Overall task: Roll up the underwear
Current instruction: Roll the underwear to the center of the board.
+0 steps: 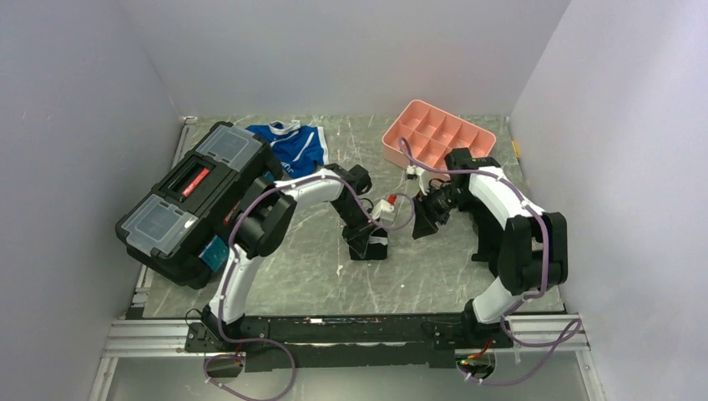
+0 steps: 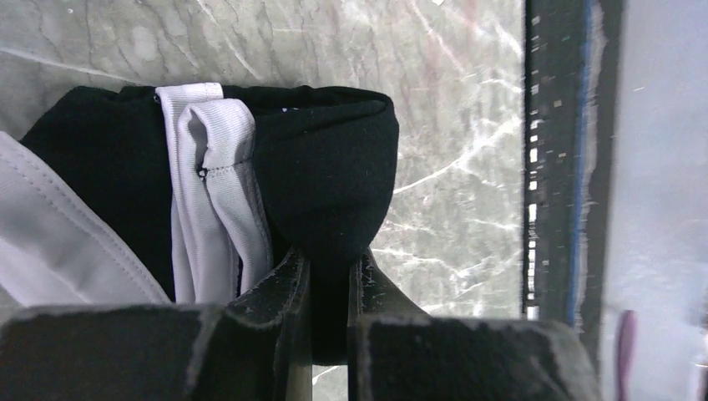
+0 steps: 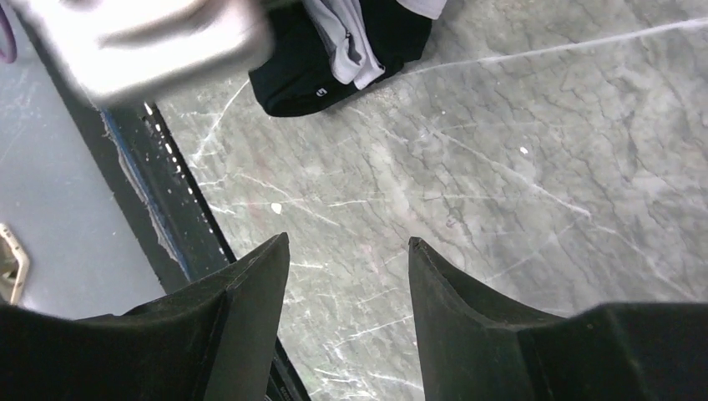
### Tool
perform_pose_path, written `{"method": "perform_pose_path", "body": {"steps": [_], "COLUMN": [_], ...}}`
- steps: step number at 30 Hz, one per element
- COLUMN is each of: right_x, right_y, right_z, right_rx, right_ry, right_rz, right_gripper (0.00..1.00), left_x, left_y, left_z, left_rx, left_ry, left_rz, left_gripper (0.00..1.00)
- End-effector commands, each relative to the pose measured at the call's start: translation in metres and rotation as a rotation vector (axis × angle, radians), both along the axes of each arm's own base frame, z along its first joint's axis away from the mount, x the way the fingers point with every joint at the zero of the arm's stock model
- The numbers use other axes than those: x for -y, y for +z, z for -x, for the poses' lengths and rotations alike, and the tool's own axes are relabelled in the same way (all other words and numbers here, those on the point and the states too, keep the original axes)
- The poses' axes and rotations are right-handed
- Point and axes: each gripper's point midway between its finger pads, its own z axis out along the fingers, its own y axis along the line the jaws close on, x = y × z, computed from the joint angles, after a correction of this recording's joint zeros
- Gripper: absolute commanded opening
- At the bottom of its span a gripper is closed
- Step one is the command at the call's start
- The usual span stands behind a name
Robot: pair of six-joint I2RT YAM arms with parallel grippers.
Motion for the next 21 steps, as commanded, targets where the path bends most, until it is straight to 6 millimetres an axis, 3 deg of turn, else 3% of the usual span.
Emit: {"method": "perform_pose_path", "body": {"steps": [1,4,10,21], "right_x": [0.002,-0.001,-0.018,-0.085], "right_y": [0.018,0.030,0.037,0.001], "right_z": [-0.011,-0.009,-0.004,0.011], "right_rx": [0.149,0.242,0.394,0.507], "right_ry": [-0.055,-0.047,0.026,0.324], "right_rz": [-0.009,-0.028,-0.014,0.175], "right_gripper": [0.57,0.57,0.58,0.70], "left_x": [-0.007,-0.007,-0.010,-0.013], "left_y": [-0.007,-0.006,-0.016,-0.030], "left_z": [0.021,0.017,0.009,0.007], "left_rx": [-0.272,-0.369,-0.493,-0.502], "left_ry": [0.001,0.034,0.083,0.110], "left_rz": [-0.009,0.007,-0.012,-0.056], "left_gripper": [0.00,0.00,0.00,0.00]}}
